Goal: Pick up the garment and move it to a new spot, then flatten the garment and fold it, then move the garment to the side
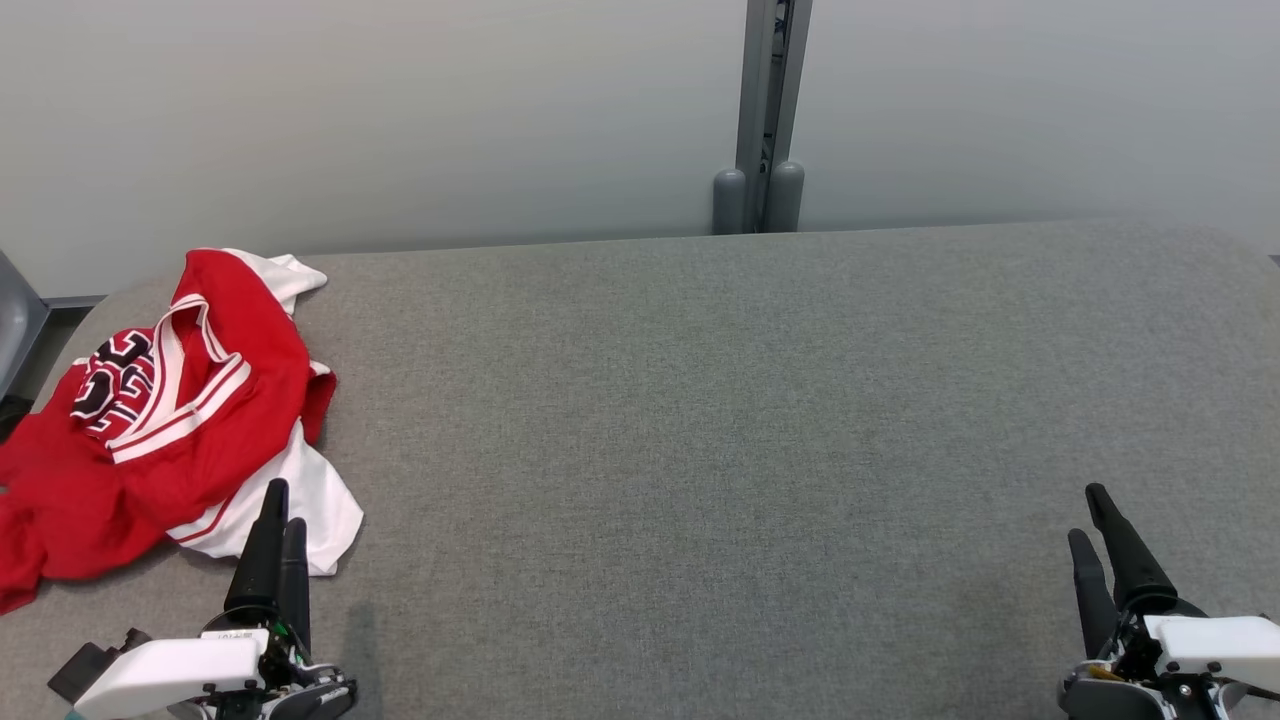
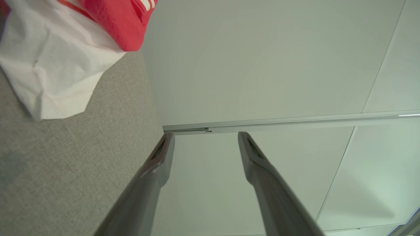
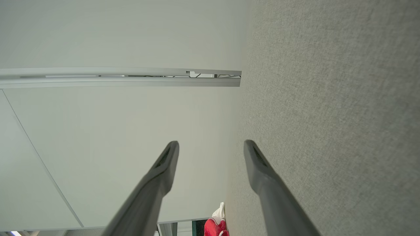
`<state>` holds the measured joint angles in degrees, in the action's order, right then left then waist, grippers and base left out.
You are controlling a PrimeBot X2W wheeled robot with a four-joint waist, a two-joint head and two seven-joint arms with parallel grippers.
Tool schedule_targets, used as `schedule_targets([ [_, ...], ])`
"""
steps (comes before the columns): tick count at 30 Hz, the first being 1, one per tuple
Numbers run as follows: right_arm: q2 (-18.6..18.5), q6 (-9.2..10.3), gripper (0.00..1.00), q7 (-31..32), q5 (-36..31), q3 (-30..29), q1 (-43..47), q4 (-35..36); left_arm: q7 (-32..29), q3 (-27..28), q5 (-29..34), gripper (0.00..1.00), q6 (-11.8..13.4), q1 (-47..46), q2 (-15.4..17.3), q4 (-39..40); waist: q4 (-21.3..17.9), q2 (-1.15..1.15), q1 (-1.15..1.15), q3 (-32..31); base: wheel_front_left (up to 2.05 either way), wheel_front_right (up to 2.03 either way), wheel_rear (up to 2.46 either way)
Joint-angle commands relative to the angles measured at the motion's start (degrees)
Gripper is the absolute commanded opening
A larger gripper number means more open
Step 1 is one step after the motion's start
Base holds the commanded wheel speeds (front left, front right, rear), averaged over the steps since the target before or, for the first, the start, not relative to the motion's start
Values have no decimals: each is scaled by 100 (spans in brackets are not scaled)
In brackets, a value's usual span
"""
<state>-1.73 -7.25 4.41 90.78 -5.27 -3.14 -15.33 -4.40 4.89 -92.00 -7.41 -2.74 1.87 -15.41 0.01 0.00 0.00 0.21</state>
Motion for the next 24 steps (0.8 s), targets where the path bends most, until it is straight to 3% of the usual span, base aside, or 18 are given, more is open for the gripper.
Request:
schedule_targets([
  [1,-54,-18,100,-74,-168,4,-68,142,56,-34,82,100,-1,-92,69,130,0,0,0,2,0,0,0],
  [9,-64,-19,100,-261,-1328,74,-43,355,258,-145,789,100,10,-91,143,176,-1,0,0,12,0,0,0],
  [16,-149,-21,100,-433,-2579,305,-30,561,430,-234,2028,100,96,-29,188,283,-21,0,0,7,0,0,0],
  [24,-266,-23,100,-616,-3546,483,-33,619,613,-337,3117,100,204,76,271,287,-49,0,0,-13,0,0,0],
])
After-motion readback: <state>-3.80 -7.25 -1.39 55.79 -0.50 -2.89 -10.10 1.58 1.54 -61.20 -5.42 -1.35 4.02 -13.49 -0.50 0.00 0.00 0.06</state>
